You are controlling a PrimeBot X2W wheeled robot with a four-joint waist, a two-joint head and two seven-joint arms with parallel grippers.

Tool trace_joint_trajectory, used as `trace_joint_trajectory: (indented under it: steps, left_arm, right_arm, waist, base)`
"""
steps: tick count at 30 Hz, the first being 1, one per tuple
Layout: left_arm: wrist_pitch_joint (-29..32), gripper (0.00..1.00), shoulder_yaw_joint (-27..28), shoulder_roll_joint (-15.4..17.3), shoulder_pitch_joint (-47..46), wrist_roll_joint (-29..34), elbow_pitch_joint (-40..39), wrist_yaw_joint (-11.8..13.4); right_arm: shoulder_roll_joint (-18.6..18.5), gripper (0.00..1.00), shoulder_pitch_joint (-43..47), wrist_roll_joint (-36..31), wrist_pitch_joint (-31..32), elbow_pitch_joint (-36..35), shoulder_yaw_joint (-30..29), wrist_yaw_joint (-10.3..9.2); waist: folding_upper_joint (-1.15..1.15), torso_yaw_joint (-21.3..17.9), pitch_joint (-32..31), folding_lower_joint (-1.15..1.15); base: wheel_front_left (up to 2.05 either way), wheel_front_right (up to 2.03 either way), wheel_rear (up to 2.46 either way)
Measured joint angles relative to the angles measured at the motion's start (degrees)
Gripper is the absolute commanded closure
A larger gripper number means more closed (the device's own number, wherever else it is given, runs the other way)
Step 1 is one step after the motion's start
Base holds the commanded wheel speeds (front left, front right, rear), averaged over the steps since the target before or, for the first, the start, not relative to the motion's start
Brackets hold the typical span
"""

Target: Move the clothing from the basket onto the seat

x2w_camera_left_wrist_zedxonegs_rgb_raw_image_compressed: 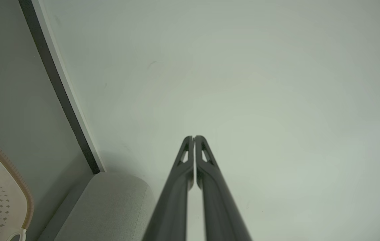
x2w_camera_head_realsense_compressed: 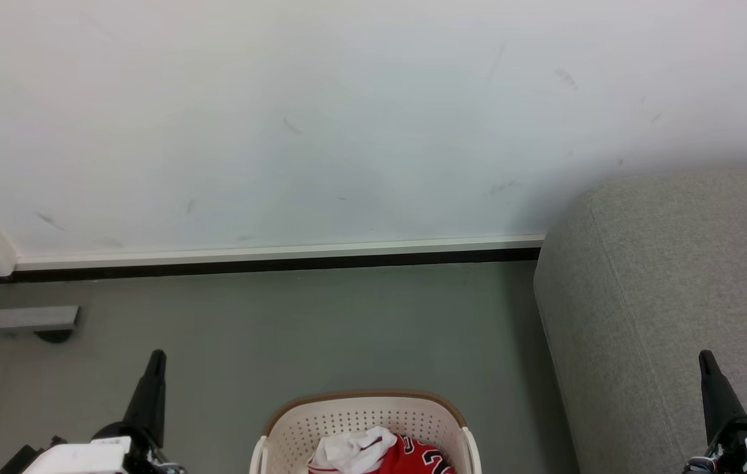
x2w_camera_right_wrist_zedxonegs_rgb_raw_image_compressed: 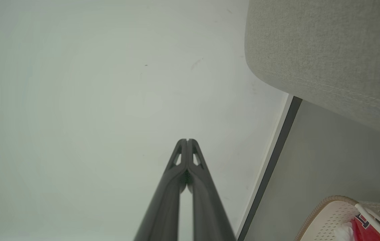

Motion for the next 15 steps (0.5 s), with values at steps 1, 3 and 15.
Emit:
trace_joint_trajectory:
  steps: [1,3,15]
  left_arm:
    - [0.0,1.0,0.0,0.0,0.0,0.0,0.0,0.0]
    - [0.0,1.0,0.0,0.0,0.0,0.0,0.0,0.0]
    - [0.0,1.0,0.0,0.0,0.0,0.0,0.0,0.0]
  right_arm:
    - [0.0,1.0,0.0,0.0,0.0,0.0,0.0,0.0]
    - [0.0,1.0,0.0,0.0,0.0,0.0,0.0,0.0]
    - [0.0,1.0,0.0,0.0,0.0,0.0,0.0,0.0]
  waist:
    - [0.0,0.0,0.0,0.0]
    - [0.0,0.0,0.0,0.0]
    - [0.0,0.0,0.0,0.0]
  base:
    - [0.0,0.0,0.0]
    - [0.0,0.0,0.0]
    - [0.0,0.0,0.0]
